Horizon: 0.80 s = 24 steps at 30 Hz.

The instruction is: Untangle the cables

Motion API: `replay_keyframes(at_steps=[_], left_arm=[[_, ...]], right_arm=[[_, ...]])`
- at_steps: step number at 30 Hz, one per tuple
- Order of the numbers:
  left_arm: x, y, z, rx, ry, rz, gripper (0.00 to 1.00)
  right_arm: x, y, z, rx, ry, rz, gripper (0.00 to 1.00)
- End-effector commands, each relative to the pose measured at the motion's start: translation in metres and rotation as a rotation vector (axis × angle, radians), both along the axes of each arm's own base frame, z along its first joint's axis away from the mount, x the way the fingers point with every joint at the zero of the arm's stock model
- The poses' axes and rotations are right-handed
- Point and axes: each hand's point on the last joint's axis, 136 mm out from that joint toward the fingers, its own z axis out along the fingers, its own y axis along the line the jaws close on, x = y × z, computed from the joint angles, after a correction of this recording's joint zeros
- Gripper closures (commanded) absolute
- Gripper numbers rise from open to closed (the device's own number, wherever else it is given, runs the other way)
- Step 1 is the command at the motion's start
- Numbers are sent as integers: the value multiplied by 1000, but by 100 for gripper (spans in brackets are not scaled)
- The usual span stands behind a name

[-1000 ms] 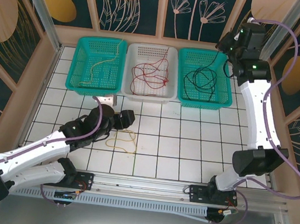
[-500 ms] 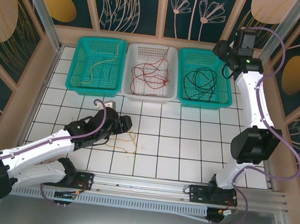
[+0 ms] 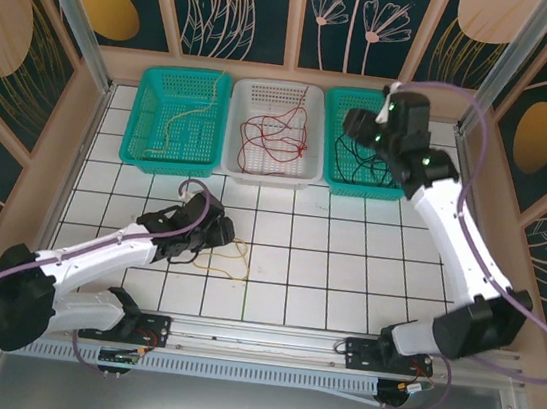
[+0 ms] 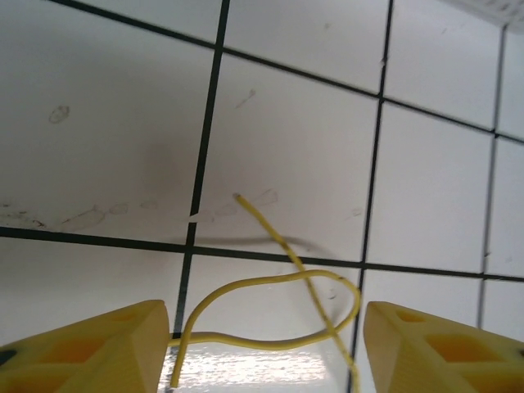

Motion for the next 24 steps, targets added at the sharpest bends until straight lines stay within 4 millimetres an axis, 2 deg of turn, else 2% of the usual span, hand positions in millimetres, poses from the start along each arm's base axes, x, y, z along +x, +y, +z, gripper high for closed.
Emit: replay_keyframes(at_steps=[1, 7, 12, 16, 18, 20, 22, 24], left_arm=[[-5, 2, -10, 42, 50, -36, 41], [-10, 8, -15, 56, 67, -39, 43], [-12, 10, -26, 56, 94, -52, 60], [-17, 10, -35, 61, 124, -65, 62], [-19, 13, -36, 68, 129, -65, 53], [-21, 14, -37, 74, 132, -66, 49], [-20, 14, -39, 72, 127, -74, 51], [-17, 11, -40, 67, 120, -83, 56]], right_arm=[[-22, 20, -12, 29, -12, 18, 49], [-69, 56, -51, -3, 48, 92, 49], [-91, 63, -77, -18, 96, 102, 50], [-97, 61, -82, -10, 104, 97, 50], [-98, 60, -80, -2, 99, 93, 50], [-99, 60, -78, 2, 97, 92, 50], [-99, 60, -79, 4, 98, 89, 50], [-99, 60, -80, 7, 100, 88, 50]])
